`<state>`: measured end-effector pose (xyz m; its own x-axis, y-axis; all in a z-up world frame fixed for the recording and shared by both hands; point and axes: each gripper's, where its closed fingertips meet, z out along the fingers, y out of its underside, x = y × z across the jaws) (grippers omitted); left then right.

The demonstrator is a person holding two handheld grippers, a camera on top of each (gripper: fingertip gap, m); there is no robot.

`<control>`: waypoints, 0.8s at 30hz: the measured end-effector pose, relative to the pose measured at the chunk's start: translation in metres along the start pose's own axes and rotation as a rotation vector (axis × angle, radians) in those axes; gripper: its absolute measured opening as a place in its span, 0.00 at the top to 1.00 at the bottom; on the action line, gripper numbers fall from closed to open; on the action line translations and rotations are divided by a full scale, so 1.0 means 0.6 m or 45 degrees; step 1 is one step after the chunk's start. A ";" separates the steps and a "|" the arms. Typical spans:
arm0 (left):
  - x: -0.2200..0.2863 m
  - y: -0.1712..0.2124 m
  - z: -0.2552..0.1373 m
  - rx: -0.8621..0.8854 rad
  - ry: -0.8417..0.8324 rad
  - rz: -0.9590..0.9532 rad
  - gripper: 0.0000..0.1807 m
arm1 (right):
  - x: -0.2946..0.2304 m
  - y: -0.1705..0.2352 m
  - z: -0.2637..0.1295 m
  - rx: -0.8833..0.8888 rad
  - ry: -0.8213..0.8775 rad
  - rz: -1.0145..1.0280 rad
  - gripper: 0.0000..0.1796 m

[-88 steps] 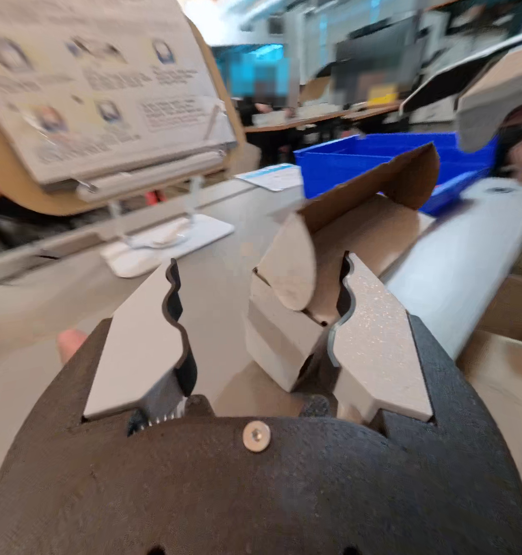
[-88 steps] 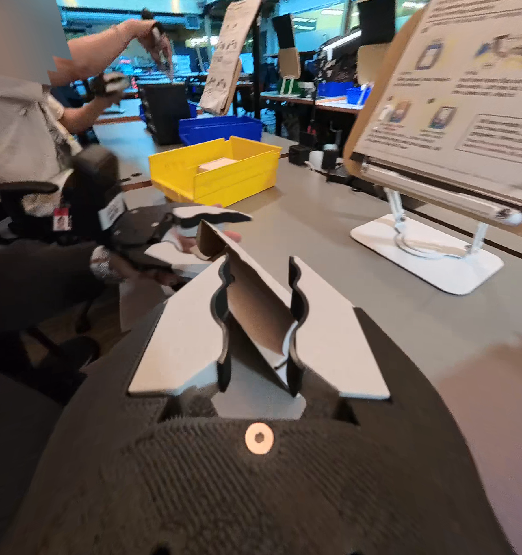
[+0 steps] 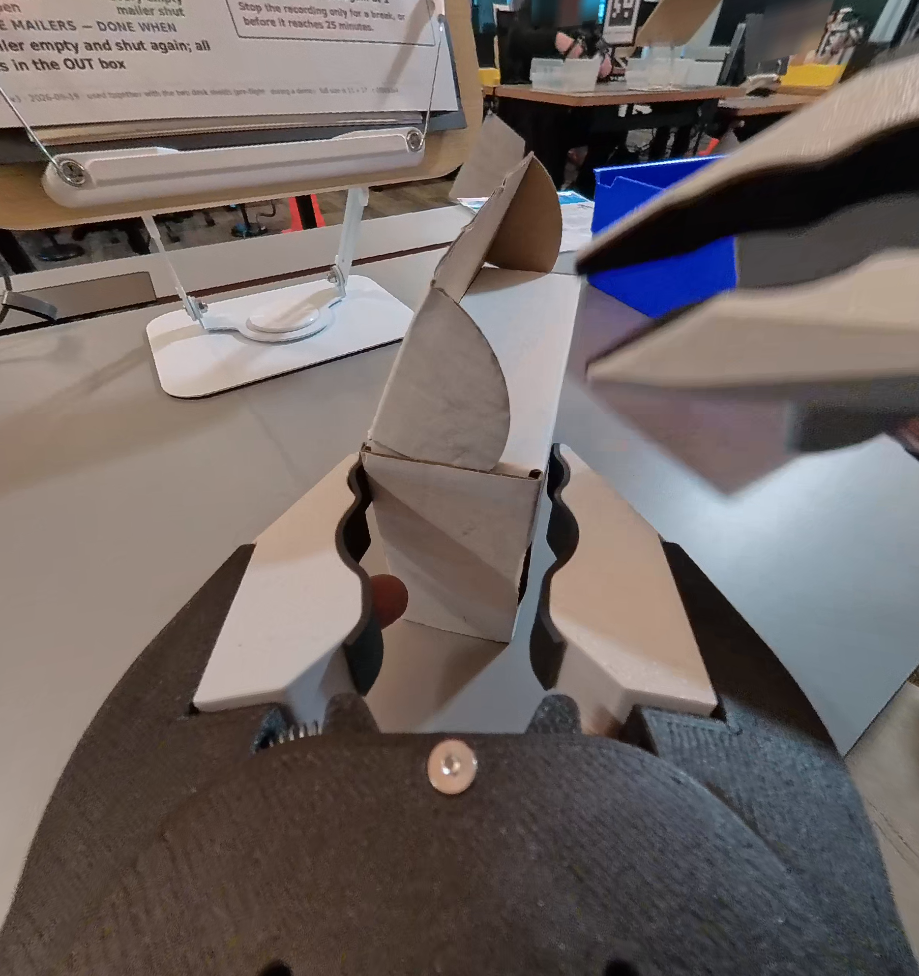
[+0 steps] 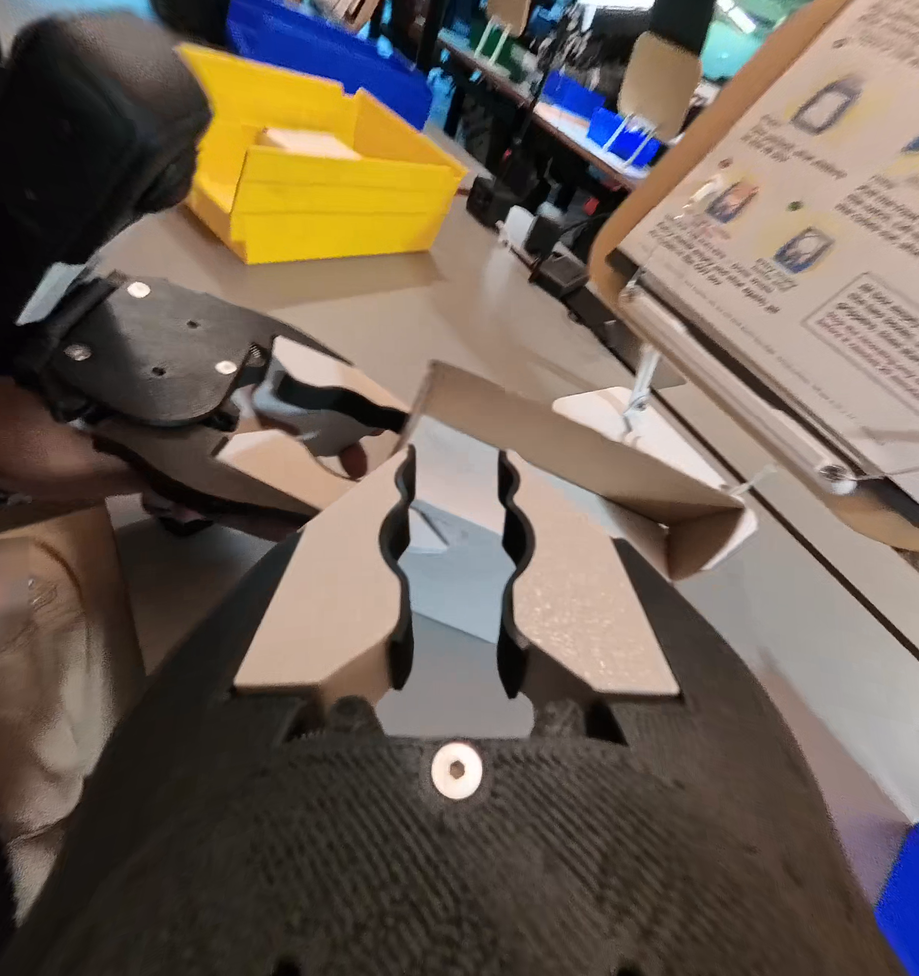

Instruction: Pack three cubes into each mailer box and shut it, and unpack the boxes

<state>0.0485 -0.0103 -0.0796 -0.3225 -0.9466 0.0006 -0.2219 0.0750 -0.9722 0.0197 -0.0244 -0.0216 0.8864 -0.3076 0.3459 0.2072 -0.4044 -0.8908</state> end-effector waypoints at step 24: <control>0.033 -0.003 -0.007 0.032 0.153 0.153 0.65 | 0.074 -0.016 0.003 0.059 0.096 0.119 0.85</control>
<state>0.0385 -0.0279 -0.0770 -0.4535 -0.8868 -0.0892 -0.1527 0.1760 -0.9725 0.0577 -0.0328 0.0020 0.8695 -0.4067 0.2803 0.1454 -0.3314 -0.9322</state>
